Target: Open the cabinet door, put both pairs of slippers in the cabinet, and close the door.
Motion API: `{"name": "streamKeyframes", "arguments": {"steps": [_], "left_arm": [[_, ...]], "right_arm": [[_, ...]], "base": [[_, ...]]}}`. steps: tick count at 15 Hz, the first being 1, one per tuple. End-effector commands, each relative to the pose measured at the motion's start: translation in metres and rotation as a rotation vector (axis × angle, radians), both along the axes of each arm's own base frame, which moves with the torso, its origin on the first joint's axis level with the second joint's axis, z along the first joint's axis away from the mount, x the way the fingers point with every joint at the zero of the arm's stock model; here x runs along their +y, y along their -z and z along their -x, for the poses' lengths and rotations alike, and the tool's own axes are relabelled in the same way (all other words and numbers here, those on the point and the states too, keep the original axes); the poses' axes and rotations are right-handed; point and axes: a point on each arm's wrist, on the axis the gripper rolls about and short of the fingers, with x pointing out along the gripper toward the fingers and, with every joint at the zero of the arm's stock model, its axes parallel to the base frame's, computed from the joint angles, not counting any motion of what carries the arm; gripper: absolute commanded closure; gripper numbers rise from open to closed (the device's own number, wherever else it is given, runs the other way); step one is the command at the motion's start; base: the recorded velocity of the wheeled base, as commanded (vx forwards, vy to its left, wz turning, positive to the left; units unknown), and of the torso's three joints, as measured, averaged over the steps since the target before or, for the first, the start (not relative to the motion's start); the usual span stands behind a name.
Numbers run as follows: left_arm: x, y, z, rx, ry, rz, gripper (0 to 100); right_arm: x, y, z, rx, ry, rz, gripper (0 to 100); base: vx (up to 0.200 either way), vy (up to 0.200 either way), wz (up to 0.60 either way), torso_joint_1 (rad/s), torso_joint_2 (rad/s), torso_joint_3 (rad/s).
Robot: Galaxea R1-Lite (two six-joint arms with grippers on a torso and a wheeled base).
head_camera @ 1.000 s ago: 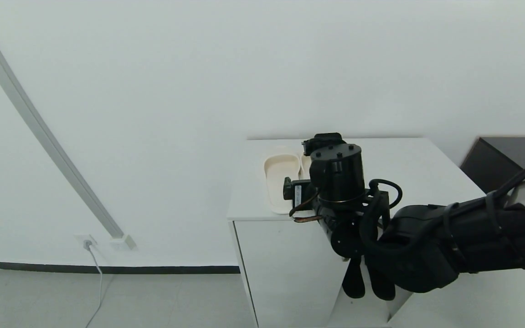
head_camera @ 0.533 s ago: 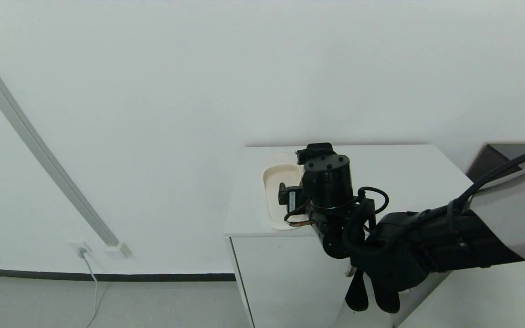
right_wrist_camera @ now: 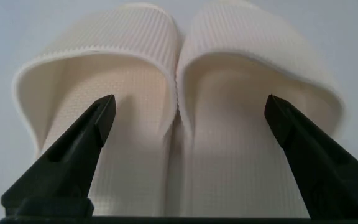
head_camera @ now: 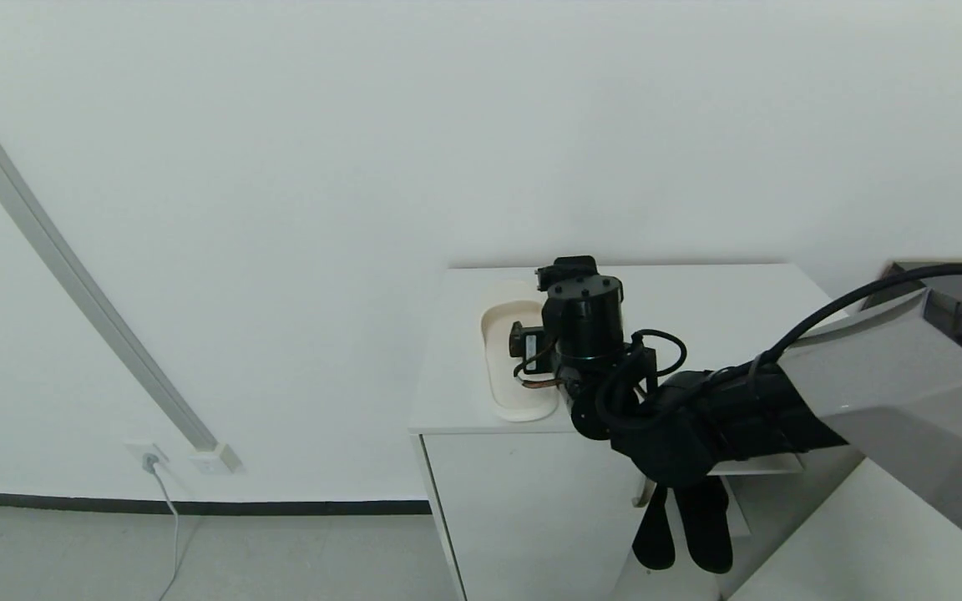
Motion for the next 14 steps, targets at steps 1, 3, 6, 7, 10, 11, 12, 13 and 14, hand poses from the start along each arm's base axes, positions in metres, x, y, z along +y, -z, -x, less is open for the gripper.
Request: {"name": "streamKeyframes", "arguments": {"steps": [1, 3, 6, 7, 10, 11, 12, 13, 14], "left_arm": [[0.000, 0.000, 0.000, 0.000, 0.000, -0.001, 100], [0.000, 0.000, 0.000, 0.000, 0.000, 0.000, 100], [0.000, 0.000, 0.000, 0.000, -0.001, 0.000, 100], [0.000, 0.000, 0.000, 0.000, 0.000, 0.000, 100], [0.000, 0.000, 0.000, 0.000, 0.000, 0.000, 100], [0.000, 0.000, 0.000, 0.000, 0.000, 0.000, 100], [0.000, 0.000, 0.000, 0.000, 0.000, 0.000, 100], [0.000, 0.000, 0.000, 0.000, 0.000, 0.000, 100], [0.000, 0.000, 0.000, 0.000, 0.000, 0.000, 100]], "right_arm": [[0.004, 0.007, -0.012, -0.006, 0.009, 0.010, 0], [0.007, 0.006, -0.017, -0.016, 0.012, 0.002, 0], [0.008, 0.006, -0.021, -0.022, 0.017, -0.003, 100], [0.008, 0.005, -0.020, -0.024, 0.017, -0.005, 100], [0.007, 0.004, -0.020, -0.027, 0.018, -0.008, 100], [0.007, 0.003, -0.020, -0.030, 0.018, -0.011, 100], [0.007, 0.002, -0.020, -0.031, 0.018, -0.012, 100], [0.004, -0.008, -0.015, -0.042, 0.017, -0.022, 100], [0.001, -0.014, -0.009, -0.044, 0.012, -0.025, 100]], "base": [[0.000, 0.000, 0.00, 0.000, 0.00, 0.000], [0.000, 0.000, 0.00, 0.000, 0.00, 0.000], [0.000, 0.000, 0.00, 0.000, 0.00, 0.000], [0.000, 0.000, 0.00, 0.000, 0.00, 0.000], [0.000, 0.000, 0.00, 0.000, 0.00, 0.000], [0.000, 0.000, 0.00, 0.000, 0.00, 0.000], [0.000, 0.000, 0.00, 0.000, 0.00, 0.000], [0.000, 0.000, 0.00, 0.000, 0.00, 0.000], [0.000, 0.000, 0.00, 0.000, 0.00, 0.000]]}}
